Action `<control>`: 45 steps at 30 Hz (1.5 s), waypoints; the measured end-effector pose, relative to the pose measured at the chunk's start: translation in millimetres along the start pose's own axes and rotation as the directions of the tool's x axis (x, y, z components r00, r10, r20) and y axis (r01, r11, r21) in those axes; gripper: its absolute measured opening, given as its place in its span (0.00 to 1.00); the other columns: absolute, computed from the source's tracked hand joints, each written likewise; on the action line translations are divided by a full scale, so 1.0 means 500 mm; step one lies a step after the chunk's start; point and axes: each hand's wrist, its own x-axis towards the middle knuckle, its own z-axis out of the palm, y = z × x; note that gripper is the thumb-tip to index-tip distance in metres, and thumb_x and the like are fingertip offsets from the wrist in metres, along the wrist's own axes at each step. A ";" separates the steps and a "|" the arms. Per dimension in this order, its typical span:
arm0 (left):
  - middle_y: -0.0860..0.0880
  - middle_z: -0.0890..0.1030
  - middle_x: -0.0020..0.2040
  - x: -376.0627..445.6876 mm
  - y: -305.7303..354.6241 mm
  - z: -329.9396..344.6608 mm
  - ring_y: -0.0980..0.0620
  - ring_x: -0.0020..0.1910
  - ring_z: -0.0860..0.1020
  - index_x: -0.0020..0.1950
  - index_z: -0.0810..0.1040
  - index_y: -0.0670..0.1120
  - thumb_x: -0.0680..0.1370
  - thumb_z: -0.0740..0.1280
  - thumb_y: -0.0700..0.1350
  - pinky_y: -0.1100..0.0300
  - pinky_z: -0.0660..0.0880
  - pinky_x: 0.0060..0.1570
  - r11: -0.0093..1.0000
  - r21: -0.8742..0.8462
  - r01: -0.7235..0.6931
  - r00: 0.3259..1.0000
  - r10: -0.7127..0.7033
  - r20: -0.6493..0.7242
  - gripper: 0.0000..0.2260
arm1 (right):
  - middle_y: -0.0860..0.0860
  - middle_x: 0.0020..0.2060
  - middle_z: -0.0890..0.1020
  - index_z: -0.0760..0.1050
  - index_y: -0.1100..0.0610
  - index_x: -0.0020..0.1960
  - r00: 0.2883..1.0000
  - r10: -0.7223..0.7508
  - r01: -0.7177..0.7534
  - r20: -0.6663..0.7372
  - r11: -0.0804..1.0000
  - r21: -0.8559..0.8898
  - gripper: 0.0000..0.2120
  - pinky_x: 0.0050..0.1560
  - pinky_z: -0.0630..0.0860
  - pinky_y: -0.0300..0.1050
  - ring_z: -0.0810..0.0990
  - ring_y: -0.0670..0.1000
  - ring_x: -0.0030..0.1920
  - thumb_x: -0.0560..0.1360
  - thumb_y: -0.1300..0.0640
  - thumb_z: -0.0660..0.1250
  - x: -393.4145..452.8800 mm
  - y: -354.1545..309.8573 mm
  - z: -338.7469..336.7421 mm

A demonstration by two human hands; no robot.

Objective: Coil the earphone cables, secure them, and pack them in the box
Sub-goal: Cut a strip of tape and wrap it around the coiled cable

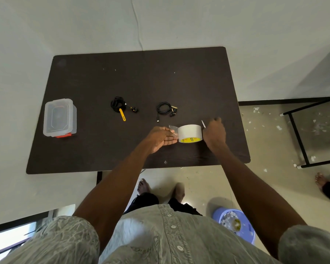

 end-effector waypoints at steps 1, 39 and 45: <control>0.35 0.82 0.52 0.000 0.000 0.000 0.42 0.51 0.83 0.52 0.76 0.36 0.77 0.67 0.32 0.51 0.80 0.52 1.000 -0.007 -0.001 1.000 0.001 0.004 0.05 | 0.59 0.64 0.73 0.74 0.62 0.64 0.997 -0.039 0.047 -0.062 0.991 0.129 0.15 0.59 0.74 0.49 0.75 0.59 0.61 0.78 0.63 0.64 -0.006 -0.003 0.000; 0.43 0.78 0.40 0.025 0.001 -0.047 0.50 0.37 0.78 0.44 0.77 0.40 0.77 0.66 0.32 0.52 0.80 0.48 0.946 0.306 -0.111 0.988 0.138 -0.071 0.05 | 0.57 0.67 0.72 0.69 0.58 0.70 0.945 -0.314 0.314 0.091 0.949 0.008 0.25 0.60 0.71 0.55 0.66 0.58 0.69 0.73 0.68 0.64 -0.073 -0.015 0.023; 0.41 0.79 0.42 0.021 0.005 -0.051 0.48 0.39 0.79 0.46 0.77 0.39 0.76 0.65 0.30 0.51 0.80 0.50 0.970 0.223 -0.095 0.992 0.111 -0.059 0.05 | 0.58 0.68 0.72 0.68 0.59 0.71 0.934 -0.349 0.348 0.074 0.937 0.017 0.28 0.64 0.69 0.53 0.68 0.58 0.68 0.72 0.68 0.68 -0.077 -0.018 0.028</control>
